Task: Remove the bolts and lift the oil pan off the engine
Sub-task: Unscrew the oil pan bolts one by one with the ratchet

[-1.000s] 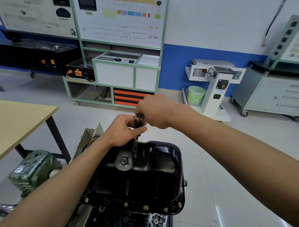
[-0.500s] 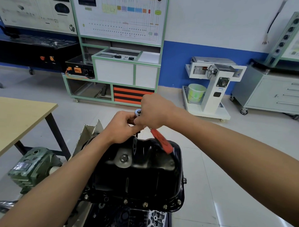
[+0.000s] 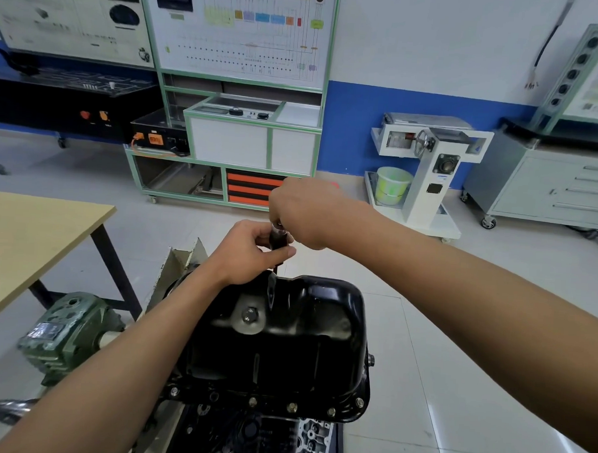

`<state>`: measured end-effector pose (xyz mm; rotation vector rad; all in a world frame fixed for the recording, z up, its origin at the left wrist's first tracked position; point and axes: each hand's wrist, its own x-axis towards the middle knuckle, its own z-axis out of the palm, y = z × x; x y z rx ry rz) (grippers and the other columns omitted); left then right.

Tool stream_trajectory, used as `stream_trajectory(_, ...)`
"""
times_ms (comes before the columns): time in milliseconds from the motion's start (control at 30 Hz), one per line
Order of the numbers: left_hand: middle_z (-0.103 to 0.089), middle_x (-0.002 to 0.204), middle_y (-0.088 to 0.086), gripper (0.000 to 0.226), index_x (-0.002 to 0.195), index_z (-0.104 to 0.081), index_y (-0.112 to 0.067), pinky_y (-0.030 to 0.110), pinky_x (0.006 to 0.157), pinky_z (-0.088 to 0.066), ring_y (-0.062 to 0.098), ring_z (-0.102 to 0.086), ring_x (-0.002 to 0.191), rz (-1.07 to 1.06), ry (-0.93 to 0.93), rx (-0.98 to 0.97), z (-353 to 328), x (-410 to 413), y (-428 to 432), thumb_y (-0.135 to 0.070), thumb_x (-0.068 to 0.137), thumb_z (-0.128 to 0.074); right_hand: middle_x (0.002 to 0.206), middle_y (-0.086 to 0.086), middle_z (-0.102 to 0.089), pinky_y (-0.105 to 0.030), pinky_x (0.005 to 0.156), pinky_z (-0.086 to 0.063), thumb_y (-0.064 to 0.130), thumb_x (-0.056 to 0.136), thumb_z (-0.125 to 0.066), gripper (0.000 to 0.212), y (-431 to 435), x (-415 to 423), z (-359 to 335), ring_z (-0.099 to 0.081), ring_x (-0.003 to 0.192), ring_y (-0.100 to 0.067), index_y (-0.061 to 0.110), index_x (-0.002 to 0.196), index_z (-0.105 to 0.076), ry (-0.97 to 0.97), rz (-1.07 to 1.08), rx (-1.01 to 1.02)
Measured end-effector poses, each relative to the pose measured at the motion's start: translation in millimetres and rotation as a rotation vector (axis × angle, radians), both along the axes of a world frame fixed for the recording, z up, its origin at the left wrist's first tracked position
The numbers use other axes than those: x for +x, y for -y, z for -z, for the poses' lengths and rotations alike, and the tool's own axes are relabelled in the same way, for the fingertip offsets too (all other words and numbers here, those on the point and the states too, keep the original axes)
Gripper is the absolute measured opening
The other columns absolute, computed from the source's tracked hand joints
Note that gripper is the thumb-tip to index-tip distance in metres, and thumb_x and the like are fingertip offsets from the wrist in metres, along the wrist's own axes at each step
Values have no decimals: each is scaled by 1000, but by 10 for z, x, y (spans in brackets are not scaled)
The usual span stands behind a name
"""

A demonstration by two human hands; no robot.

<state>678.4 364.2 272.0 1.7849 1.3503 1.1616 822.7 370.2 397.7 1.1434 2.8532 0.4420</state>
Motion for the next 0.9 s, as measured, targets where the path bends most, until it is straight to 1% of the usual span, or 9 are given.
stream_trajectory(100,-74,74,-13,4,87,-74,-10,24,72,-56,8,-69,72,10,-5,8,-27,5,21,-8,88,-78,72,0,-37,-30,53,-33,-5,82,-59,21,-38,18,5,-55,74,-30,16,79,-60,36,-68,-23)
stream_trajectory(167,-72,72,-12,10,80,-72,-9,20,69,-53,7,-67,67,31,-28,17,-46,3,38,-7,88,-77,77,-2,-48,-34,53,-42,-5,81,-59,29,-68,31,20,-59,80,-31,16,96,-71,39,-127,-63)
stream_trajectory(233,-72,72,-7,16,76,-71,-14,26,67,-57,10,-66,66,43,-9,3,-67,4,54,-6,89,-77,87,-5,-61,-42,64,-51,-5,80,-58,37,-84,48,21,-59,83,-29,20,102,-73,40,-194,-107)
stream_trajectory(333,-70,70,-7,20,74,-70,-19,31,65,-59,12,-65,65,42,29,-26,-89,22,66,-6,88,-78,98,-4,-67,-46,75,-51,-4,81,-54,40,-111,80,33,-57,90,-27,22,105,-73,34,-230,-126)
stream_trajectory(467,-66,64,-9,18,75,-70,-16,27,62,-57,9,-62,62,46,92,-67,-102,45,74,-6,87,-79,86,-2,-62,-41,65,-51,0,85,-56,23,-132,110,53,-59,88,-30,17,96,-69,13,-107,-137)
stream_trajectory(567,-65,67,-3,16,77,-72,-15,28,63,-57,13,-59,64,63,121,-72,-100,44,74,-4,87,-78,85,-2,-61,-36,62,-51,21,87,-66,5,-134,99,57,-62,86,-28,16,89,-65,-22,13,-140)
stream_trajectory(733,-69,67,-4,23,76,-76,-23,24,60,-55,10,-59,62,80,99,-26,-84,16,66,-2,86,-78,56,-4,-57,-36,56,-45,42,83,-72,43,-20,166,69,-52,57,-21,11,59,-56,-229,155,-389)
stream_trajectory(800,-73,72,-2,30,77,-77,-27,26,63,-57,9,-63,65,70,84,13,-74,7,60,1,86,-77,62,-9,-60,-35,57,-45,50,82,-73,46,67,232,103,-54,62,-24,6,68,-70,-279,162,-440)
stream_trajectory(900,-74,81,15,4,87,-76,-9,30,66,-58,15,-66,70,46,115,17,-73,8,56,-6,87,-78,67,-8,-62,-23,53,-40,54,81,-74,43,223,386,184,-55,63,-19,11,83,-77,-303,167,-514)
